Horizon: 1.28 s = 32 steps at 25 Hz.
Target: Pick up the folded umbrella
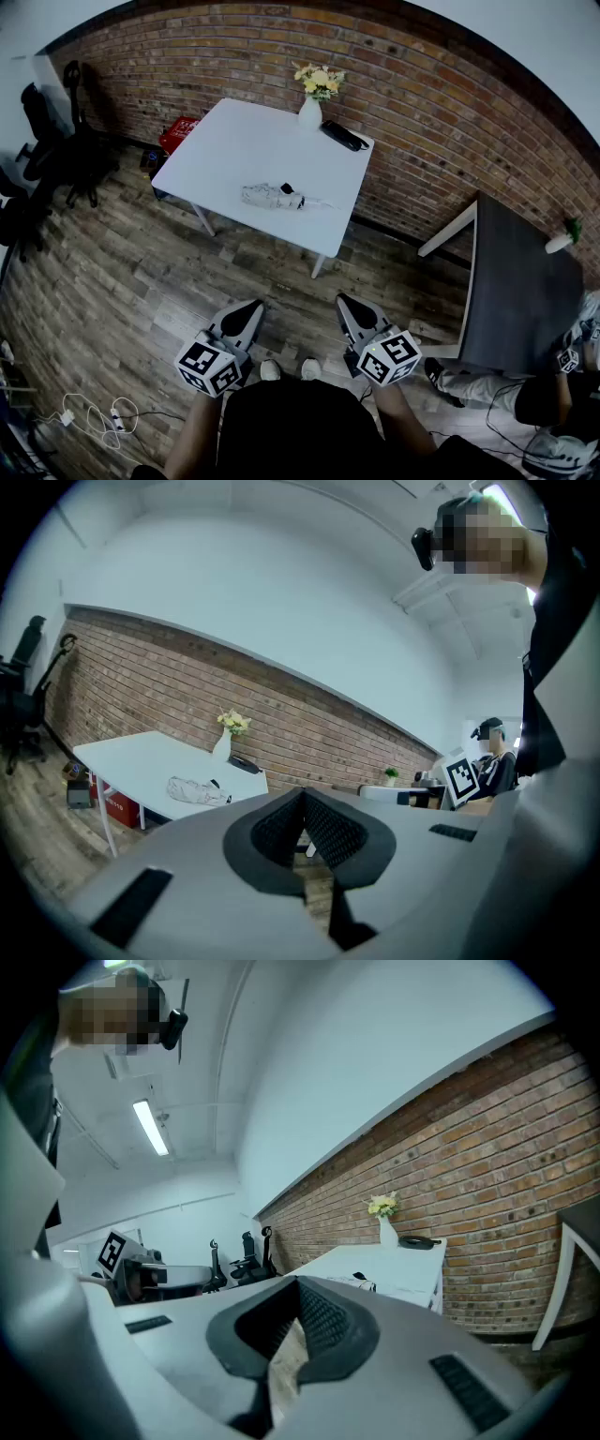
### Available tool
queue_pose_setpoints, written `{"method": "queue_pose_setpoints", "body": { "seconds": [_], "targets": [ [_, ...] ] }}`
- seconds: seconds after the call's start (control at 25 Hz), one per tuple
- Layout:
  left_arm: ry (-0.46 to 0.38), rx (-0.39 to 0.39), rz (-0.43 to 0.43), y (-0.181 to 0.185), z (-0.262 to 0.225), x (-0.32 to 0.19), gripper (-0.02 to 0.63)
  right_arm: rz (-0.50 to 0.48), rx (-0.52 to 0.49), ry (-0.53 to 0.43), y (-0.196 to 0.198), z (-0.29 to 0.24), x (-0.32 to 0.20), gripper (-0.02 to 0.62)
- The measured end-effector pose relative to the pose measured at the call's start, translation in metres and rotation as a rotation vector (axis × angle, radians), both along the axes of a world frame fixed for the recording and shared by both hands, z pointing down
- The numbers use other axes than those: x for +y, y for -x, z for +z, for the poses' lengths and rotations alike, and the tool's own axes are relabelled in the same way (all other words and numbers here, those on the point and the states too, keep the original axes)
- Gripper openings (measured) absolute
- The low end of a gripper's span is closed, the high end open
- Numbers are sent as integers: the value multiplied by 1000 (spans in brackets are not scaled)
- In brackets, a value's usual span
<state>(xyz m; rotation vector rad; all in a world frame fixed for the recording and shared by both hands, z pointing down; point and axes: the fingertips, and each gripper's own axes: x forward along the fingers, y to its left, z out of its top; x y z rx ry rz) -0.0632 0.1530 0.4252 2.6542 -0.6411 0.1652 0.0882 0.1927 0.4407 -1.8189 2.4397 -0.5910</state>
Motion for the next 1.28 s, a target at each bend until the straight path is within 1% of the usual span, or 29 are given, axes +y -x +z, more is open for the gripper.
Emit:
{"method": "queue_pose_setpoints", "body": {
  "seconds": [0.2,0.36,0.6,0.88,1.12,1.28],
  "targets": [
    [0,10,-8,4,0,-2,14,0,3,-6,3,-1,1,21],
    [-4,1,-3,6,1,-3,14,5,5,-5,6,0,0,21],
    [-11,-2,-6,13,2,-5,14,34,-21,-8,8,0,-2,21],
    [-29,23,-14,38,0,-16,14,41,-48,-24,28,-5,-9,22],
    [-15,39,0,59,4,-19,14,50,-1,-20,46,-3,-13,23],
    [-2,49,7,74,6,-19,14,60,-14,-32,58,-8,-11,21]
  ]
}}
